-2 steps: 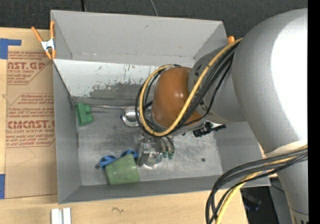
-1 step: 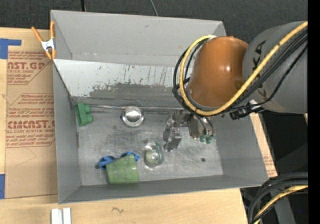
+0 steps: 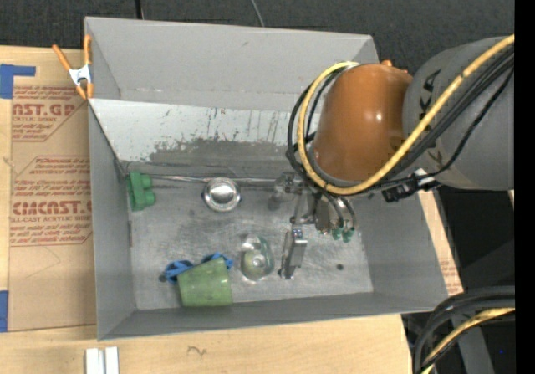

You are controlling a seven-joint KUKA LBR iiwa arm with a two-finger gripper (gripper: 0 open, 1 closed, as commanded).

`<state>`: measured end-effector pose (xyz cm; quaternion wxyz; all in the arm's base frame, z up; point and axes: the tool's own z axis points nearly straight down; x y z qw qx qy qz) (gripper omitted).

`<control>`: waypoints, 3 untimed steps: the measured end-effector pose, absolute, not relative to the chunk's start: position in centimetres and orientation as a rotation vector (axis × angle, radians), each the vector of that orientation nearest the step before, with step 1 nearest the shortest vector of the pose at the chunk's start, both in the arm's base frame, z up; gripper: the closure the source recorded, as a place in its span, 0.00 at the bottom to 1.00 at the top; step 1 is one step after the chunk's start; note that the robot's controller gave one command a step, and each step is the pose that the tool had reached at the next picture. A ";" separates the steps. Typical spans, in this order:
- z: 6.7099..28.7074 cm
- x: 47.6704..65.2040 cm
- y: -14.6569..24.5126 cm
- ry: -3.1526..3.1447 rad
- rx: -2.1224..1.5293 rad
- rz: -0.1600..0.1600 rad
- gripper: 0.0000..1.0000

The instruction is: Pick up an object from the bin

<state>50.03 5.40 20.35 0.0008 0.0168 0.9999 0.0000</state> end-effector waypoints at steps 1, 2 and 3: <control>7.4 48.8 8.9 3.051 -0.651 0.000 0.00; 8.9 48.2 12.7 3.069 -0.621 0.003 0.00; 9.0 48.5 12.5 3.062 -0.613 0.002 1.00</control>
Offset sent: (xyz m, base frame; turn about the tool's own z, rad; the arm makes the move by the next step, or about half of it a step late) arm -0.0193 0.0334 -0.1335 -0.4540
